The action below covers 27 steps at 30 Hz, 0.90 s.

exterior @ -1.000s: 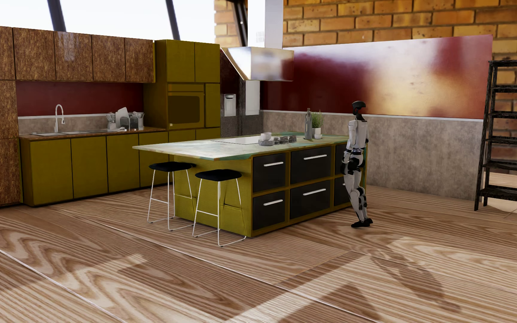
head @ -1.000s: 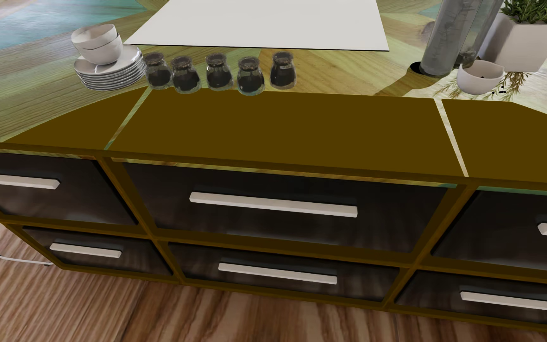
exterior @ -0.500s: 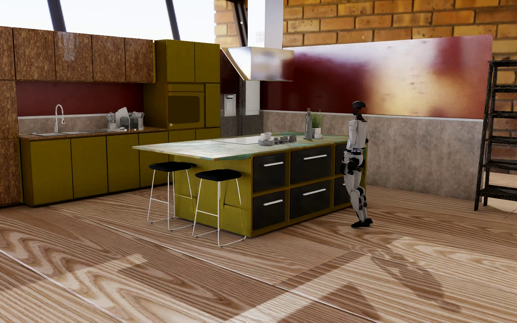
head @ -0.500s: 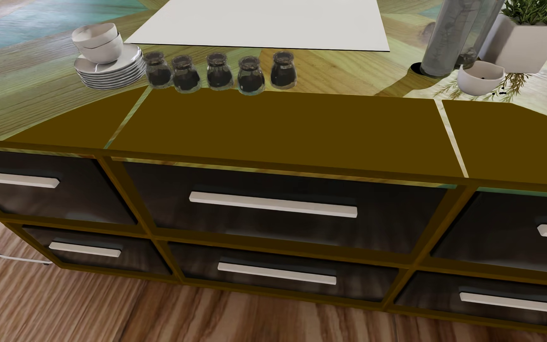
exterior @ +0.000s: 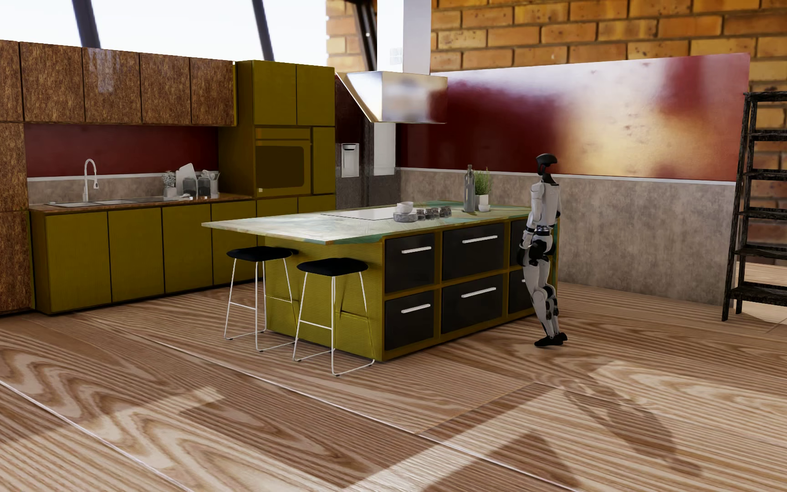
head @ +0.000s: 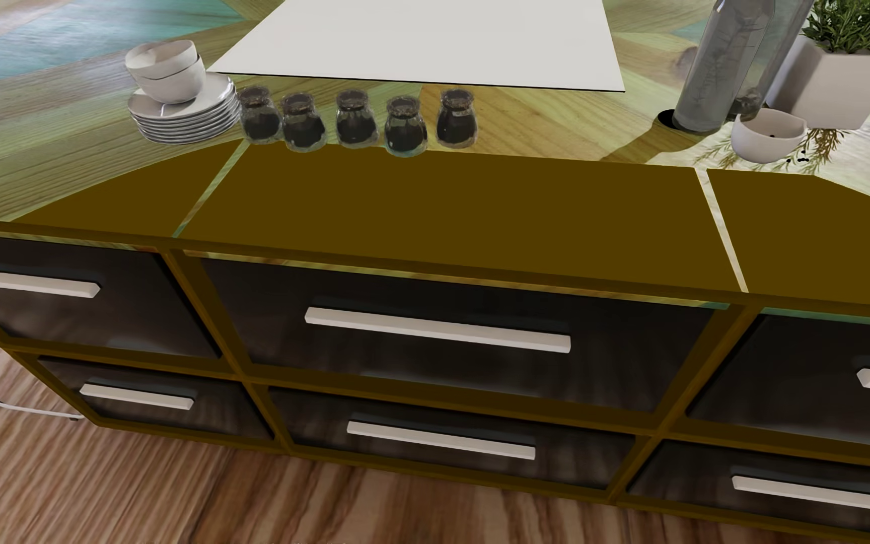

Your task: Walk to corner

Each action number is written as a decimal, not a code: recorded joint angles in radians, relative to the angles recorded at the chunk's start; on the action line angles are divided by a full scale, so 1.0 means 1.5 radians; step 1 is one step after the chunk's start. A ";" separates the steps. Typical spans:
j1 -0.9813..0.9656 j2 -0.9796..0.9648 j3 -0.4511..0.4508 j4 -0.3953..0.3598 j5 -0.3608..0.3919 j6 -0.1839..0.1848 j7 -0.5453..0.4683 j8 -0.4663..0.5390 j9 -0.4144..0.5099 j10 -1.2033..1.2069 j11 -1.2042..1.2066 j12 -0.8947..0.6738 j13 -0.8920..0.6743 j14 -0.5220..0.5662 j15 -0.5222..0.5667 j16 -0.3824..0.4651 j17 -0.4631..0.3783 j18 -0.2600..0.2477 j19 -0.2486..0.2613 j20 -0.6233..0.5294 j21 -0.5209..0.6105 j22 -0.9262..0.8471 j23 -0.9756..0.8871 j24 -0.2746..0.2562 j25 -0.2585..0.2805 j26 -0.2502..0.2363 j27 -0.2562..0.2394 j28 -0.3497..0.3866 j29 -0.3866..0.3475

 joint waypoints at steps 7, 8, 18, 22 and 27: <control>0.007 0.005 0.020 -0.003 0.002 -0.002 0.000 0.000 -0.001 -0.009 -0.002 -0.011 -0.008 0.010 -0.001 0.005 0.000 0.000 0.000 -0.024 0.009 0.006 0.005 0.000 0.000 0.000 0.000 0.000 0.000; 0.006 0.004 0.023 -0.003 0.004 -0.003 0.000 0.000 0.000 -0.009 -0.002 -0.011 -0.009 0.012 0.000 0.005 0.001 0.000 0.000 -0.012 0.007 0.006 0.003 0.000 0.000 0.000 0.000 0.000 0.000; -0.010 -0.005 0.037 -0.001 0.007 -0.010 0.000 0.000 0.006 -0.009 -0.006 -0.022 -0.014 0.018 0.005 0.012 -0.004 0.000 0.000 -0.025 0.033 0.004 -0.004 0.000 0.000 0.000 0.000 0.000 0.000; -0.001 -0.001 0.053 -0.002 0.006 -0.012 0.000 0.000 0.012 -0.009 -0.002 -0.026 -0.018 0.018 0.003 0.011 -0.006 0.000 0.000 -0.021 0.039 0.014 0.000 0.000 0.000 0.000 0.000 0.000 0.000; -0.007 -0.005 0.055 -0.004 0.003 -0.012 0.000 0.000 0.009 -0.004 0.001 -0.027 -0.021 0.016 0.005 0.006 -0.004 0.000 0.000 -0.003 0.030 0.021 0.000 0.000 0.000 0.000 0.000 0.000 0.000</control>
